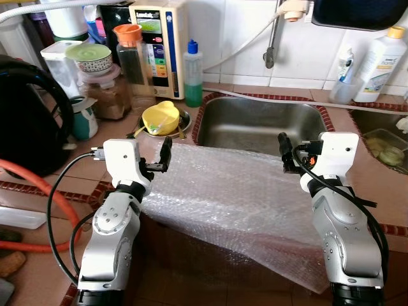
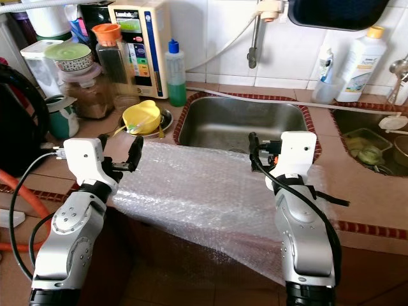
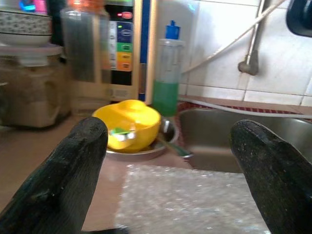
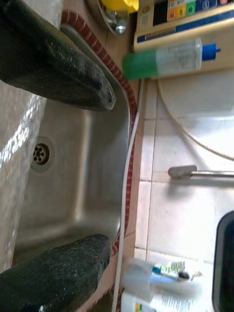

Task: Kitchen organization

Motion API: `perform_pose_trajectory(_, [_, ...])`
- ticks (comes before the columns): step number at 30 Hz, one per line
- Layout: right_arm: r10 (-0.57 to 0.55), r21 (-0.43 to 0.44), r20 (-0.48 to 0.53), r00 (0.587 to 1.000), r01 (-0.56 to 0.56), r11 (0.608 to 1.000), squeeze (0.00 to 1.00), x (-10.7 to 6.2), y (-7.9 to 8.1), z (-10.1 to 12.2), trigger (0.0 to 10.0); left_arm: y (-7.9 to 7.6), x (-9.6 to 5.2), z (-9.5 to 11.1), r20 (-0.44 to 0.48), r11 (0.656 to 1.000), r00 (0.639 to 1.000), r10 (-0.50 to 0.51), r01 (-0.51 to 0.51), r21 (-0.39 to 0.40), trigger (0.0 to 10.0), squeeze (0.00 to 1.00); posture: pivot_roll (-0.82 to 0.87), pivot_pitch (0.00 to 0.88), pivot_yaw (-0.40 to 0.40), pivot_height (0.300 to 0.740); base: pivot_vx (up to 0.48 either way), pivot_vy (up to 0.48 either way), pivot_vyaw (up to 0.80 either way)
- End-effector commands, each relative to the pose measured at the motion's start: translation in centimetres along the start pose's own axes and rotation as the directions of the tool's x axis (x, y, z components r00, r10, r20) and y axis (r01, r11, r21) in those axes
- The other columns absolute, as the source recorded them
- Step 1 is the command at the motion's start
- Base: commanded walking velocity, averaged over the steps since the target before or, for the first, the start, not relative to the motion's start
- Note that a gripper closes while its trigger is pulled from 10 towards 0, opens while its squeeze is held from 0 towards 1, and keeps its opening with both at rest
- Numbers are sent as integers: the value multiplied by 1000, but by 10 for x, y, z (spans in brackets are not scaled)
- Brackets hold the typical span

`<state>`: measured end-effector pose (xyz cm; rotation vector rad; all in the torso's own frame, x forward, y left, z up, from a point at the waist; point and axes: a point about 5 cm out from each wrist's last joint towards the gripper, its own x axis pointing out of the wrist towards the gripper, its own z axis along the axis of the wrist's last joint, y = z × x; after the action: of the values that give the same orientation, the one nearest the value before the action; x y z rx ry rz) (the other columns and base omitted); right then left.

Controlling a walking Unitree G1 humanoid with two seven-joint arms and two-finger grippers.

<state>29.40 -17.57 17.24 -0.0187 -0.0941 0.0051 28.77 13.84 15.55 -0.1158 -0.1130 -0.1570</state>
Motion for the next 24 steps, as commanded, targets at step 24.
perform_pose_trajectory(24, [-21, 28, 19, 1000, 20, 999, 0, -4, 1, 1, 10000, 9, 0, -4, -20, 1000, 1000, 21, -21, 9, 10000, 0, 30, 0, 53, 740, 0, -213, 0])
